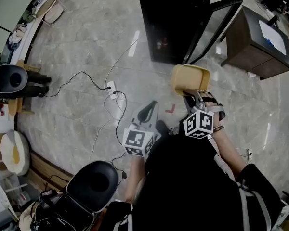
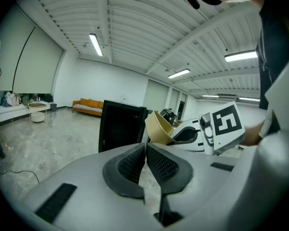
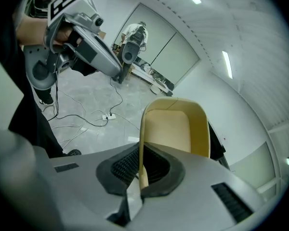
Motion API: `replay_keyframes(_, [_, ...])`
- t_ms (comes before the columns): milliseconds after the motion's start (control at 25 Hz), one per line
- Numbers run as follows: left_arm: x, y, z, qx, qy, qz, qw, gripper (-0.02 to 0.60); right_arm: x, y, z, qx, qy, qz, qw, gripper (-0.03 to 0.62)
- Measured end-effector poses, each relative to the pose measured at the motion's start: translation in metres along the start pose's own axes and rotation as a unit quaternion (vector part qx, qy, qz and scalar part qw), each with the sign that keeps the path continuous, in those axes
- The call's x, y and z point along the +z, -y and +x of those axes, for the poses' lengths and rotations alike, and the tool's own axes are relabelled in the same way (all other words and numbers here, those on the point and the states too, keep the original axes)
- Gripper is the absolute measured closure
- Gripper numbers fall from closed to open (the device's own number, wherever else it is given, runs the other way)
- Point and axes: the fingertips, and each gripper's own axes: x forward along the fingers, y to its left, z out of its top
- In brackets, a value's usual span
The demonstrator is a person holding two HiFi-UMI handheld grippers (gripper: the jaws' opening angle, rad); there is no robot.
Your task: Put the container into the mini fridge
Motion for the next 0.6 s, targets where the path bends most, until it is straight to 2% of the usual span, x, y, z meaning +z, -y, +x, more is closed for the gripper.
replay_keyframes(320, [-0.008, -0.012, -0.004, 0.004, -0.004, -0.013, 0.9999, 0.540, 0.008, -0.003, 0.014, 0.005, -0.003, -0.001, 1.000, 0.572])
replay_keyframes(600, [-0.004, -0.037, 0.012, 0.029, -0.010, -0.024, 0.9992, 0.540, 0.016, 0.014, 0.046, 0.025, 0.009, -0.012, 1.000, 0.572])
